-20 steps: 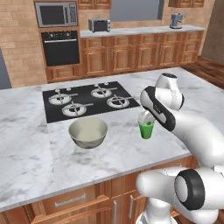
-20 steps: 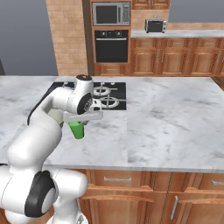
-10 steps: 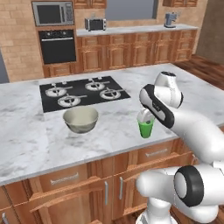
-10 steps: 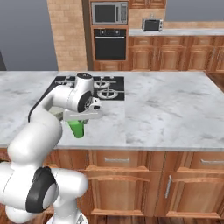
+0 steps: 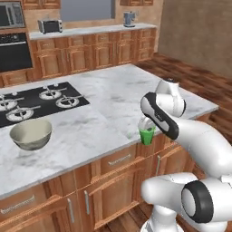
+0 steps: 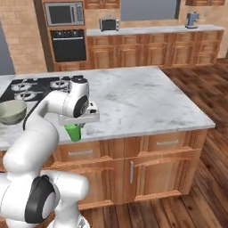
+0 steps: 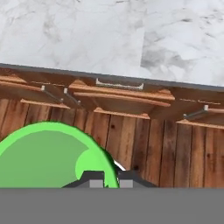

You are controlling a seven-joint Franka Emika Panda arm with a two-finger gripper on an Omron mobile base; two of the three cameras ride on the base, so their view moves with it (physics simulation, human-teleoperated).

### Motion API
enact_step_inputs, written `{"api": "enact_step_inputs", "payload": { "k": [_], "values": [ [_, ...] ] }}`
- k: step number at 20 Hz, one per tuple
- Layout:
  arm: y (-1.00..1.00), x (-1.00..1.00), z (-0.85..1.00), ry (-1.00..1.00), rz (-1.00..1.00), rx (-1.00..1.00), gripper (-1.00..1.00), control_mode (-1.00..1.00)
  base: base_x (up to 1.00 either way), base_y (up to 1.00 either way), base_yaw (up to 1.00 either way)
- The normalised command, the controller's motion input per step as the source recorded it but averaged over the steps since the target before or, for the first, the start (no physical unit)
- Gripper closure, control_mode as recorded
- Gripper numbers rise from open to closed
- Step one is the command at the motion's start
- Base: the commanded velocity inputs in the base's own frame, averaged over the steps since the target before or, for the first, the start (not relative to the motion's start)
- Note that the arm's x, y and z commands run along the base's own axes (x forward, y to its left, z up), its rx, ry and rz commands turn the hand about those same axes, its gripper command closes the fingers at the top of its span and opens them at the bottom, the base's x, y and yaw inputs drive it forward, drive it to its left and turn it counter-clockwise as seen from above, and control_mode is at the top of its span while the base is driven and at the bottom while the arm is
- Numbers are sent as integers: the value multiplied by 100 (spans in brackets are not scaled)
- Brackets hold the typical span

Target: Pick the cup and bowl from the counter and place them on the counter next to the sink.

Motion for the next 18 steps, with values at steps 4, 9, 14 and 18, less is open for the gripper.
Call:
{"api": "enact_step_inputs", "payload": {
  "k": [4, 9, 14, 18],
  "values": [
    [0, 0, 0, 0, 0, 0, 100, 100, 0, -72, -55],
    [0, 0, 0, 0, 0, 0, 100, 100, 1, -68, -56],
    [0, 0, 0, 0, 0, 0, 100, 100, 5, -64, -51],
    [0, 0, 0, 0, 0, 0, 100, 100, 0, -73, -49]
  ]
}}
